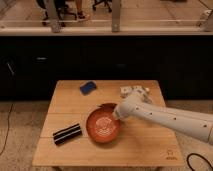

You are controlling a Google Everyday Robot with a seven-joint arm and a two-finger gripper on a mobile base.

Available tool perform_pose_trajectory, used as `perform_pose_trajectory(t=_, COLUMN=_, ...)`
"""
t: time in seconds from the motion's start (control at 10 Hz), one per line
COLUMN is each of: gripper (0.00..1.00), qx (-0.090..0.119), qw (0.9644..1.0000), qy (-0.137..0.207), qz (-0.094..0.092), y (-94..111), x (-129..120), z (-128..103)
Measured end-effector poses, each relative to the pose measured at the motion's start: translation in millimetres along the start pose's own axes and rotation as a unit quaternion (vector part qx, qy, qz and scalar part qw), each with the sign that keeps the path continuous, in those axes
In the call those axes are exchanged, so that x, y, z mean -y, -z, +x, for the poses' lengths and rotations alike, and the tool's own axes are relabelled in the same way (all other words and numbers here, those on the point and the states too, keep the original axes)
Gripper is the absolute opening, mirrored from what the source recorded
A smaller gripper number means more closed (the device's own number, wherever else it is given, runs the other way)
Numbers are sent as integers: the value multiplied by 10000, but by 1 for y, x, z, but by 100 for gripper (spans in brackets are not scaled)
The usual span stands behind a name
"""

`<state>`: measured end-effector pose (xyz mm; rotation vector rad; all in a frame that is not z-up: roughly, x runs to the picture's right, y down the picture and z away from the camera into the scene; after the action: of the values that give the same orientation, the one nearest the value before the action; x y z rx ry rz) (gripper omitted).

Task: Drag the ceramic bowl in a circle

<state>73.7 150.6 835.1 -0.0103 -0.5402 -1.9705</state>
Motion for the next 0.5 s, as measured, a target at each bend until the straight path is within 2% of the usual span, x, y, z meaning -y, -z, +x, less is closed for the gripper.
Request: perform_pose_trajectory(t=0.5, gripper=4, qx=-3, qw=9997, qy=-244, qz=-79, y=0, x=-16, z=-1)
